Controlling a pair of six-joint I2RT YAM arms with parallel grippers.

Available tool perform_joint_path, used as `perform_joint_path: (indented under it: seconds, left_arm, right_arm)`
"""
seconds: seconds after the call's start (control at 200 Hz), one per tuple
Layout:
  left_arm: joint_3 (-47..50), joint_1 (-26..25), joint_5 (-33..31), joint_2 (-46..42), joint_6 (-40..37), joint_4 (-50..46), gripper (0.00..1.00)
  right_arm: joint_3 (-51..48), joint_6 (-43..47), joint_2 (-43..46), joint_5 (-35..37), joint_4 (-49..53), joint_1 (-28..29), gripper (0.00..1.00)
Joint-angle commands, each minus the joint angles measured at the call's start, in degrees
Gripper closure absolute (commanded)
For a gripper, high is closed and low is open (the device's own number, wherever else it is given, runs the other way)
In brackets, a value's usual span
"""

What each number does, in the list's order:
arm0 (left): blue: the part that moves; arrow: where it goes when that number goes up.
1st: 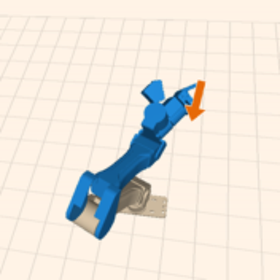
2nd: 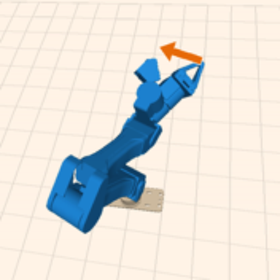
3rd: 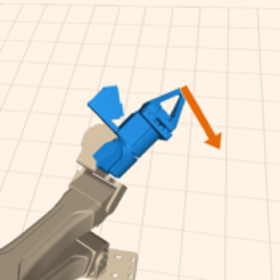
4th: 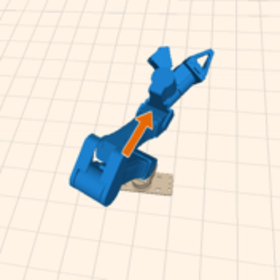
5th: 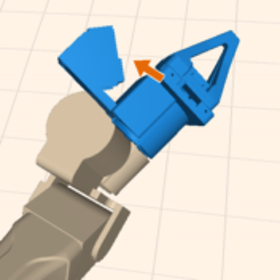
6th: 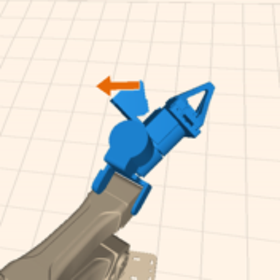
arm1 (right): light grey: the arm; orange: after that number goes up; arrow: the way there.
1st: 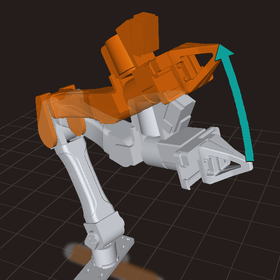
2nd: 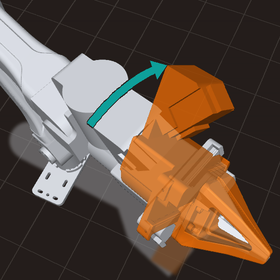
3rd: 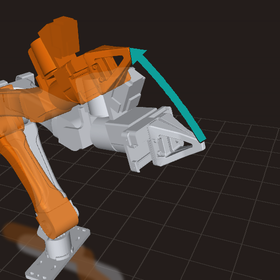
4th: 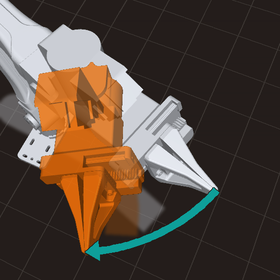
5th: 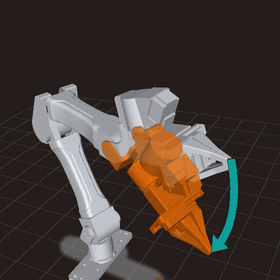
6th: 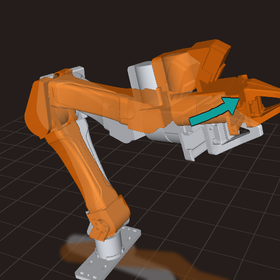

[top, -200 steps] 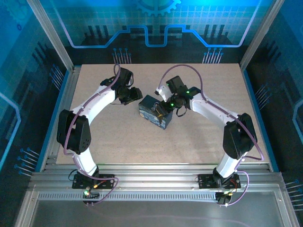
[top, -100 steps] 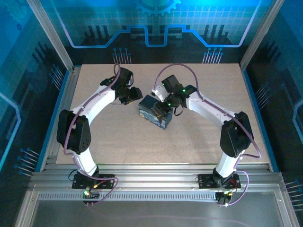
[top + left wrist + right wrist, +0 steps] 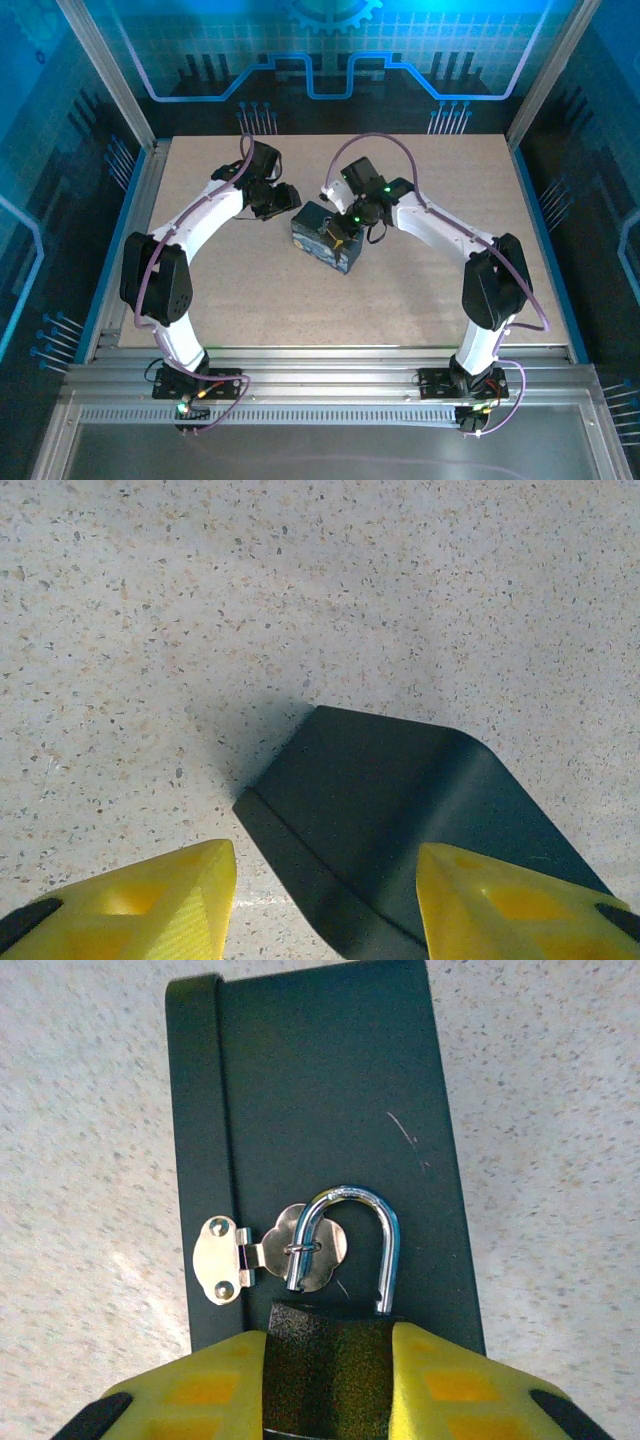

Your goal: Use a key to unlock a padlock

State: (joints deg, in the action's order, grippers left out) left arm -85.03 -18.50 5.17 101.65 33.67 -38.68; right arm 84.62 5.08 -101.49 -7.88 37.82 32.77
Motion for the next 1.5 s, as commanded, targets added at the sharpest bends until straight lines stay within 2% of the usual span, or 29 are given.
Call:
perform_joint_path:
  seconds: [0.0, 0.165, 0.36, 0.435, 0.62, 0.855, 1.07, 1.346, 1.496]
  left_arm:
    - [-1.5, -0.1, -0.2, -1.0, -2.2, -1.4, 0.49]
    - [-1.4, -0.1, -0.8, -0.7, -2.6, -1.4, 0.49]
    - [-2.1, -0.1, -0.6, 0.8, -2.6, -1.2, 0.49]
    - [-2.3, -0.1, -0.7, 1.1, -2.7, -1.3, 0.49]
    - [-2.6, -0.1, -0.6, 0.7, -3.1, -1.7, 0.49]
    - [-2.7, -0.1, 0.0, 0.6, -3.0, -1.7, 0.49]
    - [-2.7, 0.0, 0.0, 0.3, -3.2, -2.2, 0.49]
    - [-2.6, 0.3, -0.1, 0.0, -3.2, -2.5, 0.49]
    - [-2.4, 0.4, 0.0, -0.1, -3.3, -2.5, 0.49]
  right_arm:
    - [-2.3, -7.1, 3.1, -12.7, -3.3, -3.7, 0.74]
    - [-6.6, -17.2, 5.2, -26.3, -12.3, -8.4, 0.75]
    - [-8.5, -21.3, 4.8, -29.9, -15.9, -9.5, 0.75]
    - [-7.9, -19.6, 4.8, -27.5, -14.2, -9.2, 0.71]
    - [-6.2, -7.6, 7.6, -14.8, -8.8, -6.0, 0.55]
    - [-2.2, 8.1, 5.1, -7.1, -2.5, -3.7, 0.42]
    - [0.1, 18.0, 1.6, -5.7, 0.9, -2.7, 0.4]
    - [1.4, 21.5, -2.4, -3.9, 1.9, -2.7, 0.4]
    - [1.4, 22.3, -3.8, -4.4, 2.7, -2.7, 0.48]
